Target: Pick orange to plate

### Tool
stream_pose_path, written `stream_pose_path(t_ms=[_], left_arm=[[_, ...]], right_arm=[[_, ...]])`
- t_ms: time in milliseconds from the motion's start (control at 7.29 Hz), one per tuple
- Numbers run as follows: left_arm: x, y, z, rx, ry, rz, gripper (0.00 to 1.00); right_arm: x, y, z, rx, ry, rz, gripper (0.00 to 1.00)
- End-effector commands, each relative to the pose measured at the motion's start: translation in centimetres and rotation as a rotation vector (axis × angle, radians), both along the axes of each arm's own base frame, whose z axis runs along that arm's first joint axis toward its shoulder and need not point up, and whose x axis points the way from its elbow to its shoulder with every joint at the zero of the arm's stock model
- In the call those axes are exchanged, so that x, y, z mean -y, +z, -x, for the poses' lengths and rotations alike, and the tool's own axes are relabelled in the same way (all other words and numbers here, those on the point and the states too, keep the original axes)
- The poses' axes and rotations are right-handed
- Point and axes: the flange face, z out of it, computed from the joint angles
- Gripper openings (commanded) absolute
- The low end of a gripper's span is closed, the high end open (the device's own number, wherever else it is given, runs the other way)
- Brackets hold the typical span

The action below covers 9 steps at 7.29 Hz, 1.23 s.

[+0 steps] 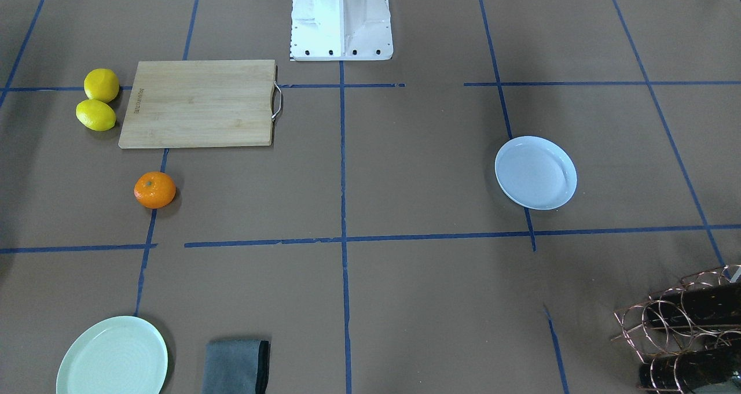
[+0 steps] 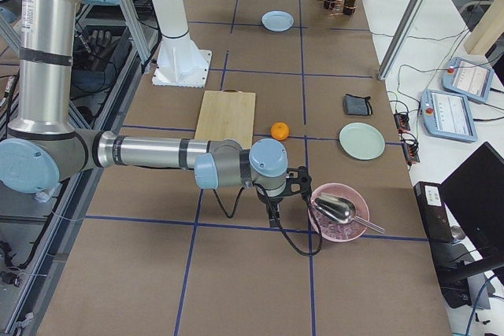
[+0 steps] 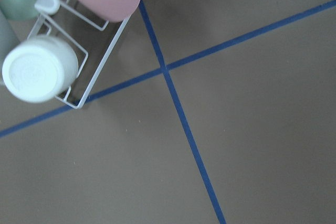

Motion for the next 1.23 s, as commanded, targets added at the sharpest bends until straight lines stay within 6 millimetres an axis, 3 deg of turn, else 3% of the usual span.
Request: stream_pose_path(t_ms=[0,274,411,685,823,1097], left_arm=[[3.2,-0.8,0.0,0.000,-0.005,-0.349,1.00],[2.4,0.8,0.0,-0.022,-0.041,-0.418,1.00],[2.1,-0.4,-1.1,-0.069,-0.012,-0.503,1.00],[1.5,-0.5,-9.6,-0.247,0.056,-0.325,1.00],[1.6,-1.1,-12.8,-0.240,-0.021,-0.299,1.00],[1.2,-2.2,-21.2,-0.283,-0.248,-0.158,0.98]], right_arm=[[0.5,-1.0,0.1,0.007,-0.001,-0.064,1.00],[0.5,-0.7,0.0,0.002,-0.004,-0.067,1.00],[0.5,-0.8,0.0,0.004,-0.002,-0.067,1.00],[0.5,-0.9,0.1,0.005,-0.004,-0.070,1.00],[0.3,-0.7,0.1,0.005,-0.003,-0.064,1.00],[0.0,-0.5,0.0,0.005,-0.003,-0.060,1.00]])
